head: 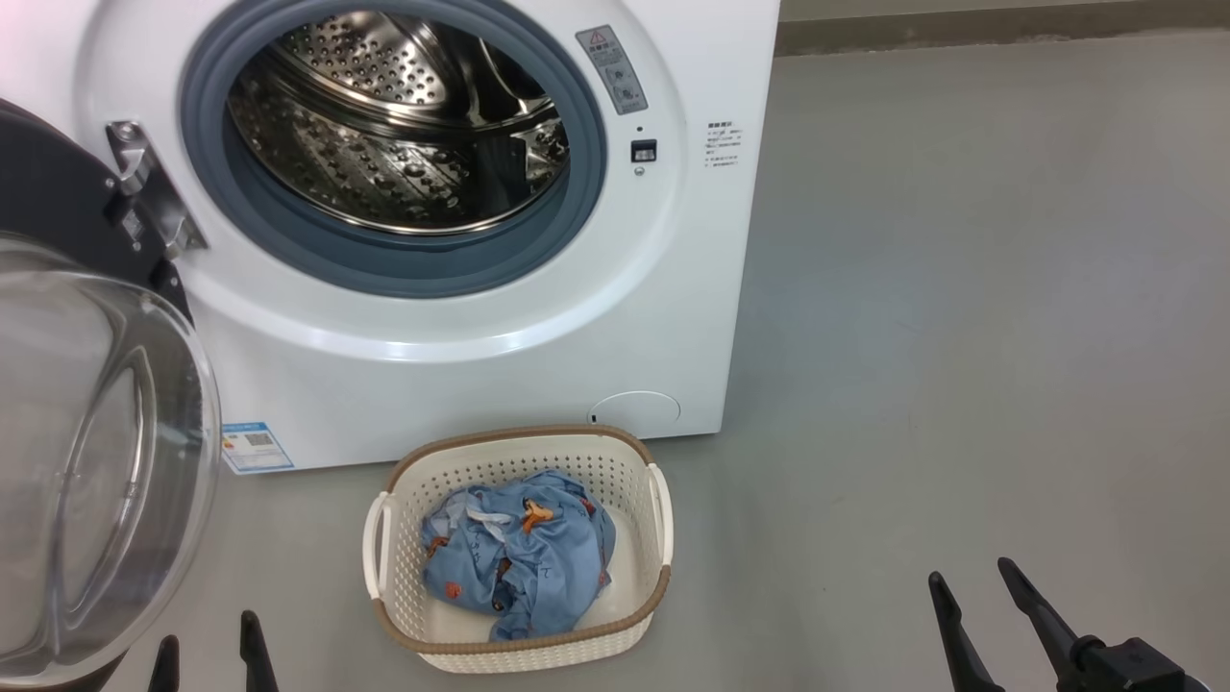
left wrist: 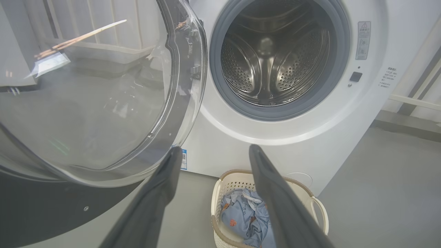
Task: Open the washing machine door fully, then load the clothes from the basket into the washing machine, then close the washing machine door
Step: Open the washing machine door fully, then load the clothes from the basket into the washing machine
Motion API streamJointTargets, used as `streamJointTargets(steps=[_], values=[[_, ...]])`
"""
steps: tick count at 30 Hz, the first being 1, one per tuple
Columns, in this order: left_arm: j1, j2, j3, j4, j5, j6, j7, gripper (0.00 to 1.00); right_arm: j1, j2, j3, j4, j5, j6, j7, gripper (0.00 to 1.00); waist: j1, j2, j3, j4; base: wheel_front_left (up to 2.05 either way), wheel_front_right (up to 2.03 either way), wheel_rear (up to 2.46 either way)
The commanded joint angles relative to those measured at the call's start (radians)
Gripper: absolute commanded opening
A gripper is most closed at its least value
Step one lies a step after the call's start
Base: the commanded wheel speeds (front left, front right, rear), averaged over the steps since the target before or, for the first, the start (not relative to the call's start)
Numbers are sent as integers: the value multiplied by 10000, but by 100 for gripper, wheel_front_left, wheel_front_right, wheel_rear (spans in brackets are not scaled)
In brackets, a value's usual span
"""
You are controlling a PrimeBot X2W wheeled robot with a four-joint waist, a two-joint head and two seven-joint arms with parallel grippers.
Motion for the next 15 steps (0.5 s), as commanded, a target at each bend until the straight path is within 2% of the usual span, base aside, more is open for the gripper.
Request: streamJointTargets(steps=[1,15], values=[[-251,107,301,-167,189,68,-53,100,-257,-99,260,-202,-80,25,-120,100,0,-1,-36,56,0,0,0],[-85,107,169,1,218,62,-53,100,-151,-252,216,-195,-66,25,-120,100,0,-1,-169,366,0,0,0]])
